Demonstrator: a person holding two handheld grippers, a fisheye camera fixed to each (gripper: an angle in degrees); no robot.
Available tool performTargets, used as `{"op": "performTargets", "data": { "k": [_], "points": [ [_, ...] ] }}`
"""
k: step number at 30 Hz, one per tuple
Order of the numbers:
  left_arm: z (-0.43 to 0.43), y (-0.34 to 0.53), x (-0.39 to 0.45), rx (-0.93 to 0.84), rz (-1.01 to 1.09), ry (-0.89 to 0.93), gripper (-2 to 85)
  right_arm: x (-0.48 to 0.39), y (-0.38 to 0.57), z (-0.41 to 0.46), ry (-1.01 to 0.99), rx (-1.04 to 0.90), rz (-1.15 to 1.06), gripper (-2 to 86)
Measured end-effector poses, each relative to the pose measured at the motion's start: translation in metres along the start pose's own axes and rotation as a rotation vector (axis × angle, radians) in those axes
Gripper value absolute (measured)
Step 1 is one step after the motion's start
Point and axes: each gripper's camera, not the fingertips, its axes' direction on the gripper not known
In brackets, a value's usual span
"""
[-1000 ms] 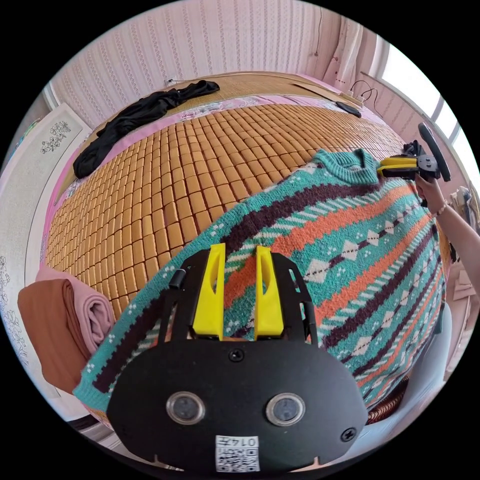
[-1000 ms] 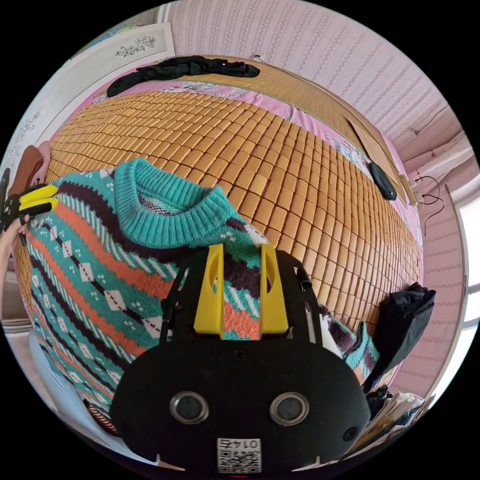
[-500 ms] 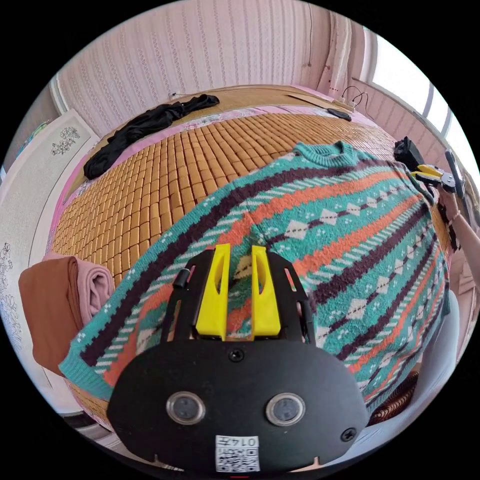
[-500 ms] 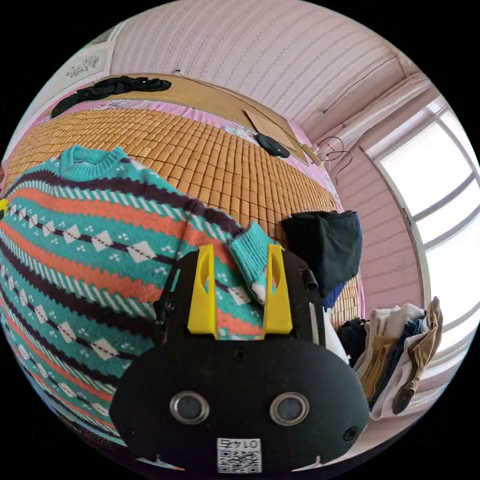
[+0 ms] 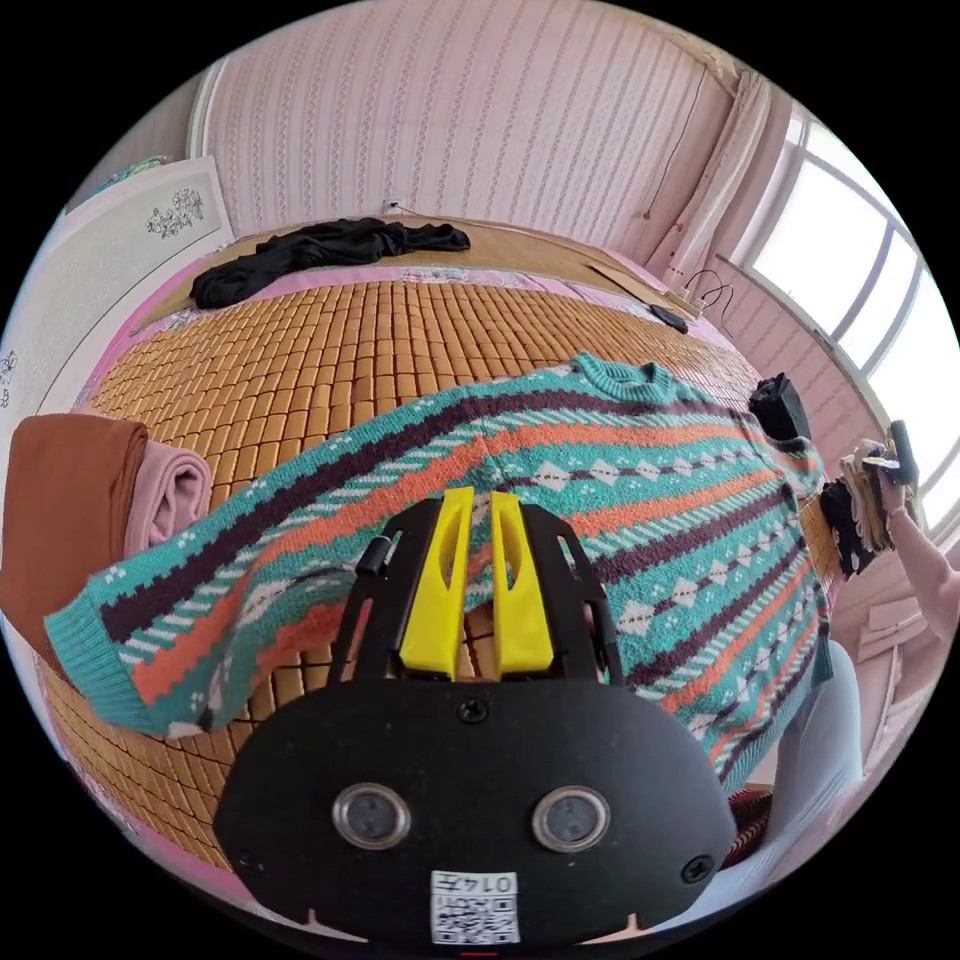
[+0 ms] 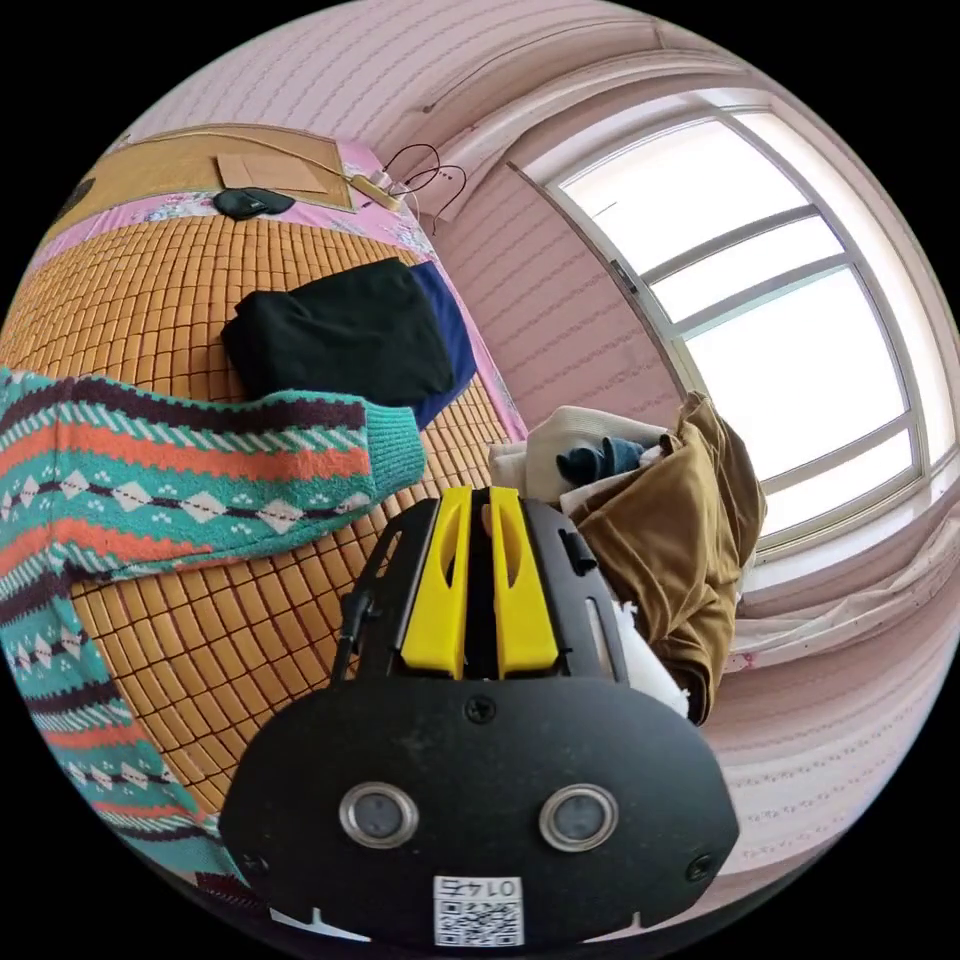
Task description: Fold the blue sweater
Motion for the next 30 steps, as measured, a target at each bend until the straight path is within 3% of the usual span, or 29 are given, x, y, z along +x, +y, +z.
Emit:
{"op": "performTargets", "data": {
  "k": [2, 5, 11, 19, 22, 26, 30],
  "points": [
    [-0.043, 0.030, -0.016, 0.066, -0.046, 0.013, 4.6, -0.002, 0.015, -0.020, -0.223, 0.034, -0.040, 12.4],
    [-0.094, 0.083, -0.056, 0.087, -0.171, -0.023, 6.3, -0.050, 0.033, -0.057, -0.468, 0.116, -0.224, 13.6],
    [-0.170, 0.189, -0.143, 0.066, -0.453, -0.233, 7.7, -0.218, 0.075, -0.167, -0.729, 0.307, -0.693, 13.4],
    [-0.155, 0.182, -0.203, 0.135, -0.567, -0.209, 10.1, -0.391, 0.085, -0.317, -1.097, 0.455, -0.990, 13.1],
    [-0.129, 0.165, -0.229, 0.081, -0.645, -0.215, 9.7, -0.434, 0.086, -0.359, -1.153, 0.484, -1.028, 13.1],
    [-0.121, 0.168, -0.236, 0.088, -0.639, -0.166, 6.5, -0.492, 0.088, -0.379, -1.063, 0.502, -1.066, 12.7],
    [-0.151, 0.167, -0.216, 0.150, -0.554, -0.135, 5.0, -0.533, 0.085, -0.362, -1.035, 0.373, -1.141, 12.9]
  ]
}}
